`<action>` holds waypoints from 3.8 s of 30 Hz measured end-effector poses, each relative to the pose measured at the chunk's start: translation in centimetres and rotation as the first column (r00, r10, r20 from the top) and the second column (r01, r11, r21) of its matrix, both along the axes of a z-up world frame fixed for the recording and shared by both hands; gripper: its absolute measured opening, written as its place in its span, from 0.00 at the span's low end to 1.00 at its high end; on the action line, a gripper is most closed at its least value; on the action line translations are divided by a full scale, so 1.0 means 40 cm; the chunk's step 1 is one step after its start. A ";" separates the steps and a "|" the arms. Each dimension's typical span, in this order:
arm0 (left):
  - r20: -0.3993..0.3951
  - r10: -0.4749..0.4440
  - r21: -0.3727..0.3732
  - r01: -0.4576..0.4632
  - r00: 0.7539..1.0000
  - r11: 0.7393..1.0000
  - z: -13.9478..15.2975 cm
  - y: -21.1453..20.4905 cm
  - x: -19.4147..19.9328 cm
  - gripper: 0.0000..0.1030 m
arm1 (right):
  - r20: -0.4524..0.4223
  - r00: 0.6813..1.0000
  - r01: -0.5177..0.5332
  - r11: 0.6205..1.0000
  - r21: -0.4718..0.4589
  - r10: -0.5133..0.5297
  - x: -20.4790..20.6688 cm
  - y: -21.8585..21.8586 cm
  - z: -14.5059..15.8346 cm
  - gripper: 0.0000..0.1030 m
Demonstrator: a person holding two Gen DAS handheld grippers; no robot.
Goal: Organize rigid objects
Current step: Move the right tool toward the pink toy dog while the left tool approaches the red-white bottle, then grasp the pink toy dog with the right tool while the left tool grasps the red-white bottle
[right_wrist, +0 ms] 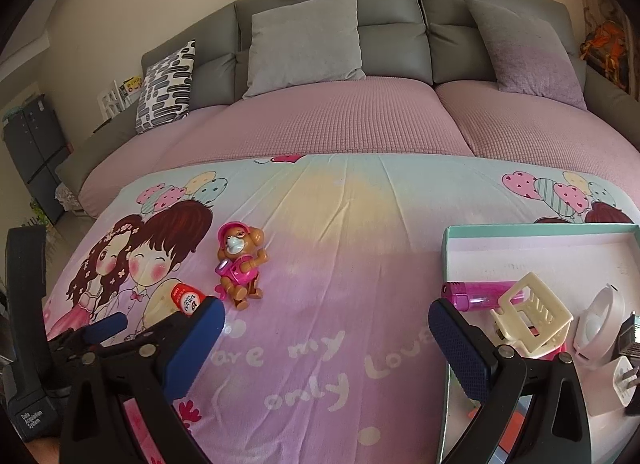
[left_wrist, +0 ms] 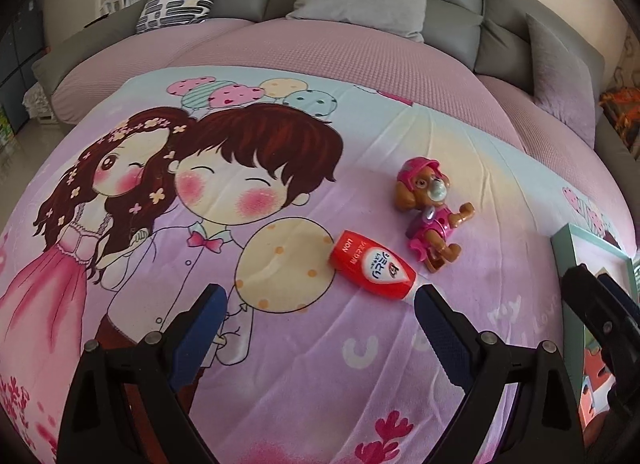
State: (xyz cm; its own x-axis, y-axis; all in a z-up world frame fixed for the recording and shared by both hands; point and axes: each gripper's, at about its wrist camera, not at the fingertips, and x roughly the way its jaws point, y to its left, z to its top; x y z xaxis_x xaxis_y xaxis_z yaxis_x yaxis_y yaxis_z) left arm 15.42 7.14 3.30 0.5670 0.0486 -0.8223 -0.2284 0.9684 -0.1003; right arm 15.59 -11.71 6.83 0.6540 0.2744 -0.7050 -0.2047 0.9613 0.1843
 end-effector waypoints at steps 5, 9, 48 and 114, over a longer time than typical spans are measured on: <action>-0.039 -0.087 -0.005 0.087 0.995 0.996 -0.026 -0.025 0.012 0.92 | -0.012 1.000 -0.003 1.000 0.000 0.003 0.009 0.002 -0.004 1.00; -0.057 -0.151 0.020 0.152 0.987 0.988 -0.048 -0.053 0.024 0.92 | -0.012 1.000 -0.012 1.000 -0.005 0.012 0.015 0.006 -0.003 1.00; 0.053 -0.203 0.060 0.199 0.978 0.978 -0.061 -0.060 0.079 0.92 | -0.089 0.993 -0.082 0.996 -0.025 0.079 0.128 0.062 -0.044 1.00; 0.068 0.045 0.049 -0.048 0.997 0.998 0.033 0.061 -0.011 0.77 | -0.070 0.996 -0.064 0.998 -0.019 0.063 0.051 0.098 -0.016 0.58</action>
